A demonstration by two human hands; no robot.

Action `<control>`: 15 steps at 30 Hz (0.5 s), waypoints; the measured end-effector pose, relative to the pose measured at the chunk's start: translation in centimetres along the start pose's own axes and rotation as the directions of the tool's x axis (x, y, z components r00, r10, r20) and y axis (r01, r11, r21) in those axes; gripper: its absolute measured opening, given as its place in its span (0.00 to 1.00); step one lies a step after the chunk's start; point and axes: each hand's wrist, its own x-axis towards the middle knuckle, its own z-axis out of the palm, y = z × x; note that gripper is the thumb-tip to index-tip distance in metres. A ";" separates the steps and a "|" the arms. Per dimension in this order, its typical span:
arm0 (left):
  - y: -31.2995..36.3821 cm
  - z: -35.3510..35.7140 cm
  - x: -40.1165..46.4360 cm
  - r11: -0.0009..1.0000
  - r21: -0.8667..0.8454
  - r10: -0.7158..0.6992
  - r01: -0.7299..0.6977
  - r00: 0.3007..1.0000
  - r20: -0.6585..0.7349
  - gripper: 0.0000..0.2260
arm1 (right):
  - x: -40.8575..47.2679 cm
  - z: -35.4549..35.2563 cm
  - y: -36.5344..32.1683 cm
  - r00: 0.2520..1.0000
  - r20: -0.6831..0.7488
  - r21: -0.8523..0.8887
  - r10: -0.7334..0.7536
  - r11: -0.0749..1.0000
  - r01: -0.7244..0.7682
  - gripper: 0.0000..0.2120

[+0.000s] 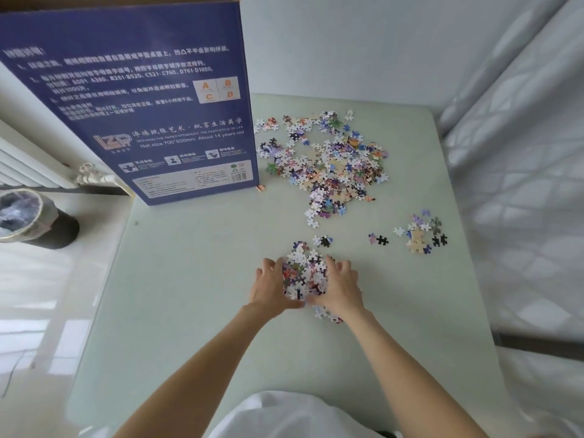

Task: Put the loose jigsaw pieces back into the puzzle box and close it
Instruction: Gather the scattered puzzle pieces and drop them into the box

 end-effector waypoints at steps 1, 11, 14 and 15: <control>0.1 0.2 0.0 1.000 0.004 0.003 -0.003 1.000 -0.005 0.47 | 0.2 0.2 -0.5 1.000 0.010 -0.019 -0.025 1.000 0.025 0.50; -0.4 0.9 0.4 0.998 -0.064 0.022 -0.025 0.998 -0.060 0.38 | 1.8 0.3 -1.0 0.975 -0.036 -0.240 -0.217 0.949 0.203 0.37; -0.3 1.1 0.7 0.996 -0.086 -0.002 -0.002 0.999 -0.049 0.38 | 2.1 0.1 -1.0 0.967 -0.003 -0.252 -0.256 0.936 0.247 0.37; -0.2 1.2 0.7 0.996 -0.088 -0.007 0.003 0.999 -0.042 0.38 | 2.1 0.2 -1.0 0.963 0.010 -0.239 -0.270 0.934 0.264 0.38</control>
